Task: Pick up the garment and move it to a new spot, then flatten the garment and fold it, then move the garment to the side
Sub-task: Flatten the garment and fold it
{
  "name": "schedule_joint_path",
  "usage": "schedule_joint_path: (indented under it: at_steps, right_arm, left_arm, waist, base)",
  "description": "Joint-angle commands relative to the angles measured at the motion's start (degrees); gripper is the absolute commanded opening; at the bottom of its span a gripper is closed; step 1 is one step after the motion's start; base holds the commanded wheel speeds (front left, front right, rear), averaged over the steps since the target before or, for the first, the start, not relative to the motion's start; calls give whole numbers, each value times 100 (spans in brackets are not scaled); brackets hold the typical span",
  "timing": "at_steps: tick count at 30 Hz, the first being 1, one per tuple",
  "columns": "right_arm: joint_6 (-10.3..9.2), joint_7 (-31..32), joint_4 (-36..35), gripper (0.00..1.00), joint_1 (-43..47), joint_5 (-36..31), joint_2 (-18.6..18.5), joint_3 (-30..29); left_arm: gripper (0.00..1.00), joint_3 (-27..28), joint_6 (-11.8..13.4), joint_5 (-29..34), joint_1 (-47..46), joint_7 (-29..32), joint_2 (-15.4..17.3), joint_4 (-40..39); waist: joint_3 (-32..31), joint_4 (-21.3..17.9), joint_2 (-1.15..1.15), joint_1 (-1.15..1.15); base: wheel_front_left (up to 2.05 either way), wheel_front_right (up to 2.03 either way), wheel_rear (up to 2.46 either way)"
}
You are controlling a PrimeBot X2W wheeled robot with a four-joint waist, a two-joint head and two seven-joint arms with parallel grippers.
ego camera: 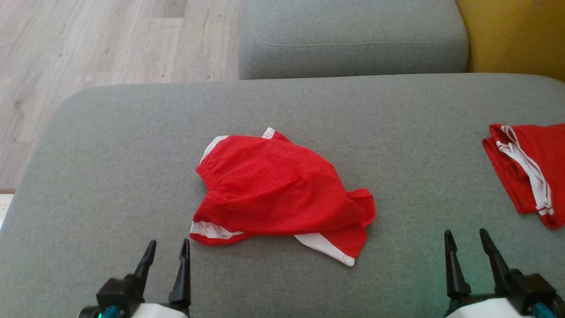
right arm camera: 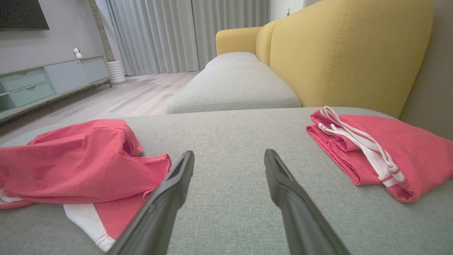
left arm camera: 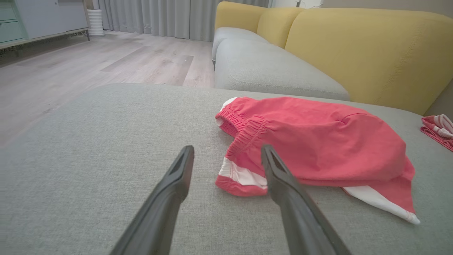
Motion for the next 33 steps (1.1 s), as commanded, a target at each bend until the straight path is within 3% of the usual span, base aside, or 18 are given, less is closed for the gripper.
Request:
schedule_joint_path:
  at_steps: [1, 8, 13, 17, 23, 26, 33]
  right_arm:
    - [39, -37, -154, 100, -135, 22, -51, 159]
    - [39, -37, -132, 100, -147, -18, -51, 257]
    - [39, 73, 51, 100, -198, 40, -51, 784]
    - [39, 1261, -112, 100, -405, -83, -65, 1461]
    - [39, 3103, -850, 100, -739, 38, -479, 2328]
    - [39, 3539, -983, 100, -980, -15, -678, 2525]
    - [39, 3875, -783, 100, -1431, -37, -804, 2905]
  left_arm:
    - [100, 265, -51, 73, -211, -70, -56, -158]
    - [100, 399, -179, 224, -253, -71, -124, -80]
    - [100, 347, -121, 292, -345, -71, -137, 105]
    - [100, 283, -44, 380, -616, 189, -91, 436]
    - [100, 200, -70, 449, -1091, 1387, 120, 497]
    - [100, 182, -55, 489, -1319, 1875, 216, 474]
    - [100, 220, -51, 408, -1559, 2454, 311, 309]
  waist:
    - [-2, -3, 0, 0]
    - [-5, -13, 0, 0]
    - [-7, -38, 0, 0]
    - [43, -71, 0, 0]
    - [350, -89, 0, 0]
    - [584, -77, 0, 0]
    - [982, -60, 0, 0]
  base:
    - [0, 0, 0]
    - [0, 0, 0]
    - [0, 0, 0]
    - [0, 0, 0]
    - [0, 0, 0]
    - [0, 0, 0]
    - [0, 0, 0]
